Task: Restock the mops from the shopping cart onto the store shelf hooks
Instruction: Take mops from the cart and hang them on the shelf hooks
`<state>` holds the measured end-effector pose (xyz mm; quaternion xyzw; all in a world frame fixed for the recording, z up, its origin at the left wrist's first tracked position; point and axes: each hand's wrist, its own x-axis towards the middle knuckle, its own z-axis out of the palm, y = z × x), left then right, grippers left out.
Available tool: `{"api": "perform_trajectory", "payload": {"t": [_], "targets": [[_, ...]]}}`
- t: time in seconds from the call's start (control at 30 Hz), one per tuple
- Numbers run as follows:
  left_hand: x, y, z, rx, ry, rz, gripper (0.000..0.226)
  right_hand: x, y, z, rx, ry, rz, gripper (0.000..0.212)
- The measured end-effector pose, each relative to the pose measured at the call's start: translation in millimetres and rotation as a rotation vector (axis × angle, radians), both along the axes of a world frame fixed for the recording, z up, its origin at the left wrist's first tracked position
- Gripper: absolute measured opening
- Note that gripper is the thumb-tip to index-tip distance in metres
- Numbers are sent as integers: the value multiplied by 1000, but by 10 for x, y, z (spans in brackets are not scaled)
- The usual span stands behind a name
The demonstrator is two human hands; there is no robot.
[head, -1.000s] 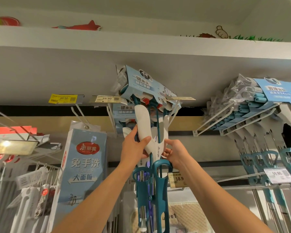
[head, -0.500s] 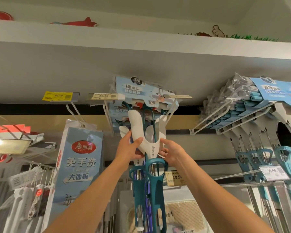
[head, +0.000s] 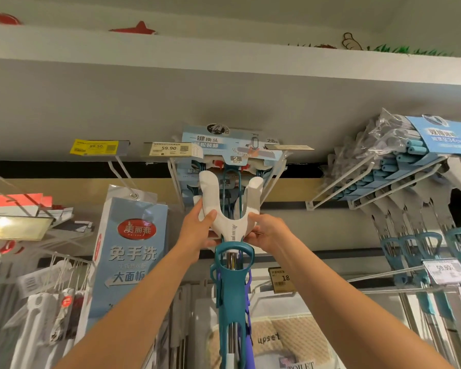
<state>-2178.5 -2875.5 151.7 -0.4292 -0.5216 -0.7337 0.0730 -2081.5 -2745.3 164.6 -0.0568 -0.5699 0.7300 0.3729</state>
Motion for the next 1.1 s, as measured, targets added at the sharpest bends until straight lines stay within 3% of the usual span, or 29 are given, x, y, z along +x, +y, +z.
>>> {"api": "perform_trajectory", "payload": {"t": [0.33, 0.53, 0.7, 0.87, 1.1], "targets": [[-157, -61, -172, 8, -78, -28, 52, -226, -28, -18, 52, -60, -71, 7], [-244, -78, -223, -18, -76, -22, 53, -320, -76, -53, 87, -117, -76, 26], [-326, -75, -262, -34, -101, -6, 54, -396, -145, -72, 32, -169, -83, 19], [-368, -77, -305, -92, -159, 2, 37, -484, -201, -69, -39, -220, -125, 26], [-294, -56, -225, -131, -167, 37, 15, -515, -219, -147, -61, -26, -181, 25]]}}
